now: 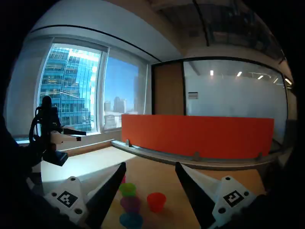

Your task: Pour water

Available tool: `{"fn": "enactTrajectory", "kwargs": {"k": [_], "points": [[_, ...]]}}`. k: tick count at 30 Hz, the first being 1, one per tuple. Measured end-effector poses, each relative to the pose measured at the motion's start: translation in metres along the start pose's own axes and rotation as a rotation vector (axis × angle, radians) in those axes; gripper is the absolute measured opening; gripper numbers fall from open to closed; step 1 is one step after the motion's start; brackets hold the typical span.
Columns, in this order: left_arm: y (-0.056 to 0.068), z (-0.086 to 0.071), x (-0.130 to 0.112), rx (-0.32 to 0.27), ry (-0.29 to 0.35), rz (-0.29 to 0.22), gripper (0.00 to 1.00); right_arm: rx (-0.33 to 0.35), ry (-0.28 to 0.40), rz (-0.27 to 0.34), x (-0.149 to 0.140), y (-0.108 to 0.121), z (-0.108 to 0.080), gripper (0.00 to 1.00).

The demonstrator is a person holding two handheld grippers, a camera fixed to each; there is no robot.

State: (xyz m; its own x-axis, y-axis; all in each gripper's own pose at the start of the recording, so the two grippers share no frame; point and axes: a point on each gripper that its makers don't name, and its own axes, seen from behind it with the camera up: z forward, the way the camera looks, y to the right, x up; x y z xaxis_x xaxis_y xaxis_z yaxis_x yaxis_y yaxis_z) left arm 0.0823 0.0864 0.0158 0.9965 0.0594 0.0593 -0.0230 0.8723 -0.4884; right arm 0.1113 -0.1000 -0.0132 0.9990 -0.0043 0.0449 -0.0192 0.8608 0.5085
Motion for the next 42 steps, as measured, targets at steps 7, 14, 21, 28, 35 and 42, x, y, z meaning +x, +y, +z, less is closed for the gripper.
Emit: {"fn": "enactTrajectory", "kwargs": {"k": [7,14,21,28,35,42], "points": [[-0.001,0.0,-0.01,-0.032,-0.039,0.01,1.0,0.035,-0.033,-0.008,-0.008,-0.009,0.002,1.0],[0.004,0.001,-0.026,-0.079,-0.102,0.031,1.0,0.089,-0.105,-0.036,-0.025,-0.021,0.002,1.0],[0.012,0.005,-0.033,-0.123,-0.137,0.052,1.0,0.137,-0.153,-0.031,-0.034,-0.027,0.003,1.0],[0.014,0.013,-0.047,-0.151,-0.175,0.077,1.0,0.177,-0.199,-0.063,-0.051,-0.033,0.002,1.0],[0.015,0.022,-0.061,-0.176,-0.209,0.087,1.0,0.207,-0.244,-0.135,-0.072,-0.041,0.001,1.0],[0.014,0.03,-0.071,-0.195,-0.233,0.078,1.0,0.243,-0.292,-0.161,-0.094,-0.05,0.0,1.0]]}}
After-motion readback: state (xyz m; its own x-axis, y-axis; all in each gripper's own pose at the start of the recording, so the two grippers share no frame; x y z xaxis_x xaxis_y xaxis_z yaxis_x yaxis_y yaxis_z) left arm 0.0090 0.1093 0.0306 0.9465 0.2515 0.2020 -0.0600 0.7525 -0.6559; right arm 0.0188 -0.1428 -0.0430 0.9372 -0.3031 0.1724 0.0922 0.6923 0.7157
